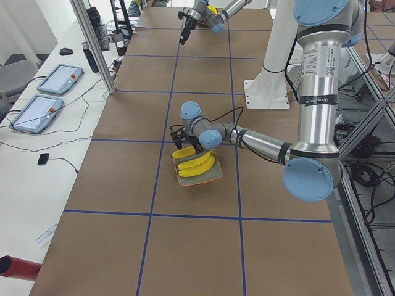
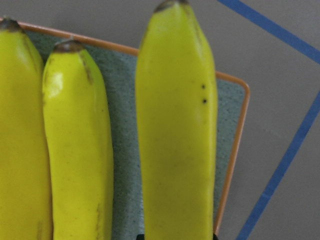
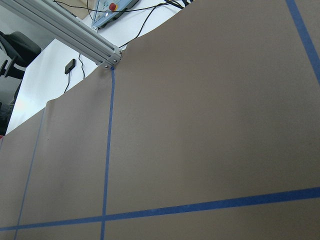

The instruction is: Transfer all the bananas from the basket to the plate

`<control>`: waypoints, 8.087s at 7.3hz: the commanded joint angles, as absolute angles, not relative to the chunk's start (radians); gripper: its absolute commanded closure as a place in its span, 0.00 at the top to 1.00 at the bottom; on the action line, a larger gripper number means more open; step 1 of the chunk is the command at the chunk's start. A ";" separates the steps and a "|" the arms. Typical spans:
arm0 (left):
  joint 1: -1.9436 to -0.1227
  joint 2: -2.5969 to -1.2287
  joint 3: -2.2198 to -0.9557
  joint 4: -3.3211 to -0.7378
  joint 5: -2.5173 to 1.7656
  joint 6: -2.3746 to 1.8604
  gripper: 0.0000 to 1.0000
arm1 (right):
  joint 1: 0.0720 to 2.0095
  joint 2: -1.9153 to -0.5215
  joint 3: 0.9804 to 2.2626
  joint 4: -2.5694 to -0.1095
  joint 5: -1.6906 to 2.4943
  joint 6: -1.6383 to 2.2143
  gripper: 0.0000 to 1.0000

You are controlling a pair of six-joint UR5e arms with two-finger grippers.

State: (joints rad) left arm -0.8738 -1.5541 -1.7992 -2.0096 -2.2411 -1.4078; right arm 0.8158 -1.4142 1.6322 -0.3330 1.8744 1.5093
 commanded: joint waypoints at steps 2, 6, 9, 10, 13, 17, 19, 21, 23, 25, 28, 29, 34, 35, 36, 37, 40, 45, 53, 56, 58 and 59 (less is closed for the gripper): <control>-0.873 -1.552 -1.787 -2.010 -2.240 -1.381 0.82 | 0.815 -1.413 1.632 -0.331 1.875 1.509 1.00; -0.877 -1.551 -1.822 -2.014 -2.240 -1.310 1.00 | 0.815 -1.413 1.628 -0.334 1.876 1.508 1.00; -0.906 -1.584 -1.902 -2.014 -2.240 -1.293 1.00 | 0.930 -1.436 1.582 -0.339 2.000 1.493 1.00; -0.907 -1.632 -1.910 -2.013 -2.234 -1.295 1.00 | 1.016 -1.445 1.530 -0.339 2.093 1.421 1.00; -0.907 -1.686 -1.913 -2.011 -2.218 -1.301 1.00 | 1.284 -1.557 1.346 -0.342 2.241 1.052 1.00; -0.894 -1.704 -1.896 -2.011 -2.169 -1.305 1.00 | 1.621 -1.643 1.288 -0.660 2.379 0.543 1.00; -0.893 -1.715 -1.890 -2.011 -2.168 -1.312 1.00 | 1.658 -1.751 1.298 -0.713 2.392 0.409 0.99; -0.885 -1.715 -1.888 -2.011 -2.146 -1.318 1.00 | 1.638 -1.805 1.298 -0.783 2.379 0.301 0.97; -0.884 -1.720 -1.890 -2.013 -2.141 -1.327 1.00 | 1.640 -1.798 1.305 -0.912 2.364 0.171 0.97; -0.876 -1.729 -1.888 -2.013 -2.140 -1.338 1.00 | 1.637 -1.799 1.305 -0.914 2.338 0.169 0.97; -0.876 -1.736 -1.888 -2.017 -2.141 -1.361 1.00 | 1.635 -1.802 1.305 -0.919 2.338 0.163 0.77; -0.876 -1.736 -1.888 -2.017 -2.141 -1.367 1.00 | 1.635 -1.802 1.305 -0.919 2.338 0.163 0.59; -0.876 -1.743 -1.899 -2.019 -2.141 -1.390 1.00 | 1.666 -1.805 1.321 -0.920 2.364 0.110 0.00; -0.876 -1.744 -1.899 -2.019 -2.141 -1.390 1.00 | 1.673 -1.810 1.337 -0.920 2.379 0.110 0.00; -0.876 -1.755 -1.898 -2.019 -2.143 -1.391 1.00 | 1.680 -1.810 1.363 -0.920 2.391 0.110 0.00; -0.876 -1.758 -1.898 -2.019 -2.143 -1.391 1.00 | 1.721 -1.804 1.414 -0.940 2.420 0.112 0.00; -0.876 -1.792 -1.888 -2.029 -2.146 -1.393 1.00 | 1.735 -1.682 1.523 -1.084 2.471 0.226 0.00; -0.877 -1.937 -1.775 -2.029 -2.148 -1.426 1.00 | 1.407 -1.326 1.542 -0.985 2.412 0.985 0.00; -0.874 -2.112 -1.658 -2.308 -2.148 -1.776 1.00 | 0.769 -1.152 1.842 -0.794 1.837 1.762 0.00; -0.862 -2.114 -1.632 -2.535 -2.149 -1.964 1.00 | 0.594 -1.128 1.836 -0.638 1.694 1.776 0.00; -0.832 -2.118 -1.615 -2.708 -2.148 -2.090 1.00 | 0.545 -1.092 1.832 -0.618 1.645 1.764 0.00; -0.818 -2.134 -1.615 -2.735 -2.146 -2.106 1.00 | 0.532 -1.077 1.833 -0.612 1.641 1.764 0.00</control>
State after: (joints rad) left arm -0.8342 -2.1211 -1.6181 -2.6763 -2.1477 -2.0646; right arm 0.5527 -1.0965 1.8331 -0.6214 1.6536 1.7661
